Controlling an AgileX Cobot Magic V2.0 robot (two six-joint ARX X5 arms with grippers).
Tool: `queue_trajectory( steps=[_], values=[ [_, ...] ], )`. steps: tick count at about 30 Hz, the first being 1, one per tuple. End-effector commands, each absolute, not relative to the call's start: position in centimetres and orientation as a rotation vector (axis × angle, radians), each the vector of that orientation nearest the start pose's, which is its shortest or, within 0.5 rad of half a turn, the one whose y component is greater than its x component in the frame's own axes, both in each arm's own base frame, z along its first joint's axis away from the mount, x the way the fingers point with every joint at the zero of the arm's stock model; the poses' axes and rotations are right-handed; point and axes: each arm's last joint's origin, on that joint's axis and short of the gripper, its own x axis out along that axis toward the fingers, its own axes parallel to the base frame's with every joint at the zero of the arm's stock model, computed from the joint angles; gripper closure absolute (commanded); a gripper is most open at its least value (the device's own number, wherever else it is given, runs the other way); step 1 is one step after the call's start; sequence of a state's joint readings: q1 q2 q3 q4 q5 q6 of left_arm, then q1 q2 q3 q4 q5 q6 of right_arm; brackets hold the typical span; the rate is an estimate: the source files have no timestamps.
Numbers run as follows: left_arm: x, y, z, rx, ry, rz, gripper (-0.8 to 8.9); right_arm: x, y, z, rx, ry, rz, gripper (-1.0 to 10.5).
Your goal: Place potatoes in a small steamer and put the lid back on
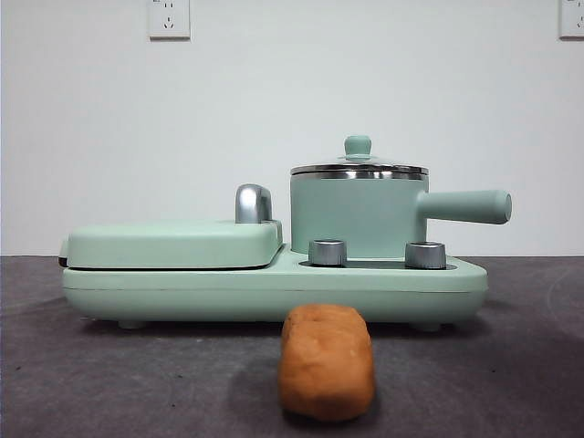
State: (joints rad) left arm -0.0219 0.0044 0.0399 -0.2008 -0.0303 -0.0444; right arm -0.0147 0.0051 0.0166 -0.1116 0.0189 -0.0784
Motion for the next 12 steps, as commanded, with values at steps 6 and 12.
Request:
queue_trajectory(
  steps=[6, 12],
  values=[
    [9.5, -0.1, 15.1, -0.124, 0.183, 0.025, 8.07, 9.7, -0.2, 15.8, -0.001, 0.088, -0.031, 9.1],
    [9.6, -0.1, 16.2, -0.321, 0.072, 0.022, 8.07, 9.7, -0.2, 16.1, 0.187, 0.068, -0.028, 9.3]
  ],
)
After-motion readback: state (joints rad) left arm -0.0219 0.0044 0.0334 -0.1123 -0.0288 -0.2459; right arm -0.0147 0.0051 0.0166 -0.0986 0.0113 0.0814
